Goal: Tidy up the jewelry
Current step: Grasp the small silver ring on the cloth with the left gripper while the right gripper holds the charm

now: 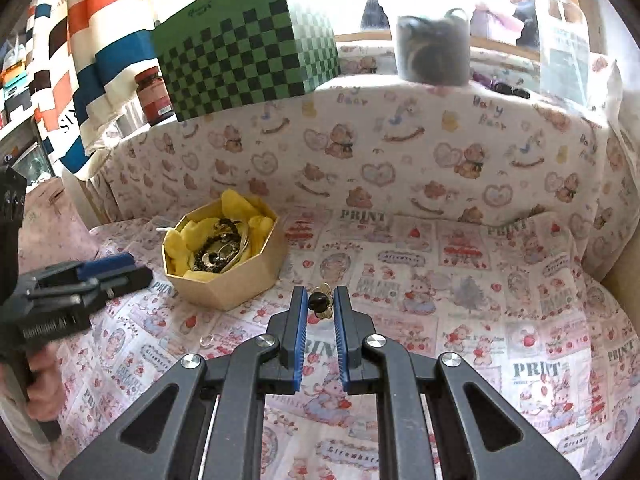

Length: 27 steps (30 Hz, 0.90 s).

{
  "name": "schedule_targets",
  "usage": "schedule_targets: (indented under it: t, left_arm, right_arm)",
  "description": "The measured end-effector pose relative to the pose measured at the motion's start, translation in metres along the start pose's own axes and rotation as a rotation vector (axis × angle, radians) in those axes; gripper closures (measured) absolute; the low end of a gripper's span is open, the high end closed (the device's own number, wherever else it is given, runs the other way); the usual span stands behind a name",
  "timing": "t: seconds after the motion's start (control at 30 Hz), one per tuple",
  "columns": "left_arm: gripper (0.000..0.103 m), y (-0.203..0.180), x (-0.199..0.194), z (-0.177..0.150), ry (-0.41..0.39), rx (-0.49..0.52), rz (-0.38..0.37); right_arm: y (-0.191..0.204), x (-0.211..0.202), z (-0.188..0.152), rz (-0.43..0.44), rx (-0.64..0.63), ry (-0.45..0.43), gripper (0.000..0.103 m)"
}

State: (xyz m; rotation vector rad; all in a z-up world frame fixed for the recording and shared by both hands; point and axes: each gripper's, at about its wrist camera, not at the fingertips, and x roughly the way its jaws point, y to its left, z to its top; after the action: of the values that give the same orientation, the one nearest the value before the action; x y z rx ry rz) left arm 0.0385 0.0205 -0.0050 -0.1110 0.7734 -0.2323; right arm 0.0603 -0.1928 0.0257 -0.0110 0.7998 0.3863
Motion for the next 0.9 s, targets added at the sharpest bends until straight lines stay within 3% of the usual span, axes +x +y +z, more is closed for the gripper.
schedule_targets:
  t: [0.07, 0.2, 0.5, 0.77, 0.83, 0.9]
  left_arm:
    - [0.081, -0.014, 0.014, -0.004, 0.072, 0.035, -0.059]
    - [0.081, -0.024, 0.029, -0.009, 0.159, 0.007, -0.109]
    - [0.081, -0.040, 0.045, -0.015, 0.204, 0.063, 0.021]
    - [0.082, -0.041, 0.050, -0.016, 0.223, 0.104, 0.035]
    - [0.091, -0.047, 0.050, -0.017, 0.208, 0.132, 0.049]
    - [0.091, -0.051, 0.053, -0.016, 0.207, 0.134, 0.039]
  right_arm:
    - [-0.001, 0.000, 0.000, -0.026, -0.009, -0.002, 0.089]
    - [-0.001, 0.002, -0.006, 0.014, -0.002, 0.039, 0.089]
    - [0.002, 0.001, -0.010, 0.005, -0.014, 0.041, 0.089]
    - [0.002, 0.006, -0.012, -0.009, -0.014, 0.063, 0.089]
    - [0.001, 0.008, -0.013, -0.014, -0.013, 0.069, 0.089]
    - [0.001, 0.008, -0.013, -0.019, -0.013, 0.068, 0.089]
